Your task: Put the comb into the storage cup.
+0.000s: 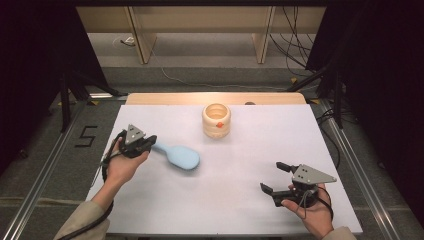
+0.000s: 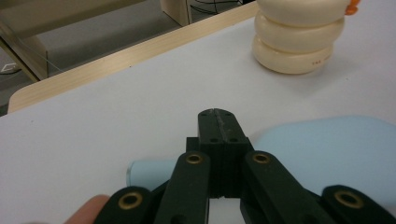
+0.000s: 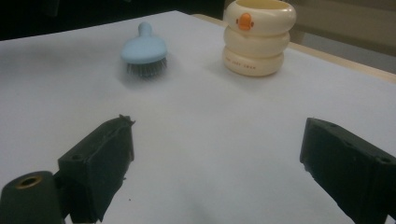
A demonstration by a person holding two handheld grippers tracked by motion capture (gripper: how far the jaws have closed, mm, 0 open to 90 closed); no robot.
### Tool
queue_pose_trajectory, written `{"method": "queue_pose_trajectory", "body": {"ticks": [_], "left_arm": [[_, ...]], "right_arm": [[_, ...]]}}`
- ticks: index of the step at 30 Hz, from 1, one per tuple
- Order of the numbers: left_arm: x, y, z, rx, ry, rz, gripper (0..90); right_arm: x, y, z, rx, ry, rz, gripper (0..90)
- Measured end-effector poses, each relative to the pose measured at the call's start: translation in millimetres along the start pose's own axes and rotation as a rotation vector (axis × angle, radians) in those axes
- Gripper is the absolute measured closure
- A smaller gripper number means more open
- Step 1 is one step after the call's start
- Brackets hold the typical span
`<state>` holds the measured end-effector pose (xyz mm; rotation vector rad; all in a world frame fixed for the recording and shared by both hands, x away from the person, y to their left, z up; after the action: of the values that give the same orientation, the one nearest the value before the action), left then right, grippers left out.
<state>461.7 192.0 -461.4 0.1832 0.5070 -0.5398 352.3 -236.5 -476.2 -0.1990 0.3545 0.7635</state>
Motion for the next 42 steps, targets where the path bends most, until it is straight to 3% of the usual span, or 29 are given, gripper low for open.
{"method": "queue_pose_trajectory", "body": {"ticks": [3, 4, 9, 16, 28, 42], "left_arm": [[23.5, 11.2, 7.9, -0.017, 0.060, 0.008, 89.7], [23.5, 11.2, 7.9, -0.017, 0.060, 0.008, 89.7], [53.6, 17.5, 7.0, -0.029, 0.172, 0.025, 89.8], [73.1, 16.2, 3.1, -0.030, 0.260, 0.042, 89.8], [88.9, 17.5, -6.3, -0.012, 0.378, 0.082, 89.8], [89.3, 23.6, -13.8, -0.023, 0.453, 0.096, 89.9]], "right_arm": [[0.7, 0.0, -0.8, 0.000, 0.007, 0.001, 10.8], [0.7, 0.0, -0.8, 0.000, 0.007, 0.001, 10.8], [0.5, -0.1, -0.8, -0.002, 0.005, 0.001, 10.8], [0.7, 0.0, -0.9, -0.004, 0.005, 0.003, 10.8], [0.8, 0.0, -1.0, -0.006, 0.006, 0.004, 10.8], [1.4, 0.1, -1.3, -0.007, 0.006, 0.004, 10.8]]}}
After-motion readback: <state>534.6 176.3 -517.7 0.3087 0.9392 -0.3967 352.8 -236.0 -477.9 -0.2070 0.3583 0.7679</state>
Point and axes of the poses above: each handheld gripper's, and its own axes: x roughly forward along the jaws, z roughly out of its top, y roughly to its left, the point moved 5 cm from there along x, roughly forward along the jaws, and after that the axes turned 4 degrees about -z, right-handed, at the moved point
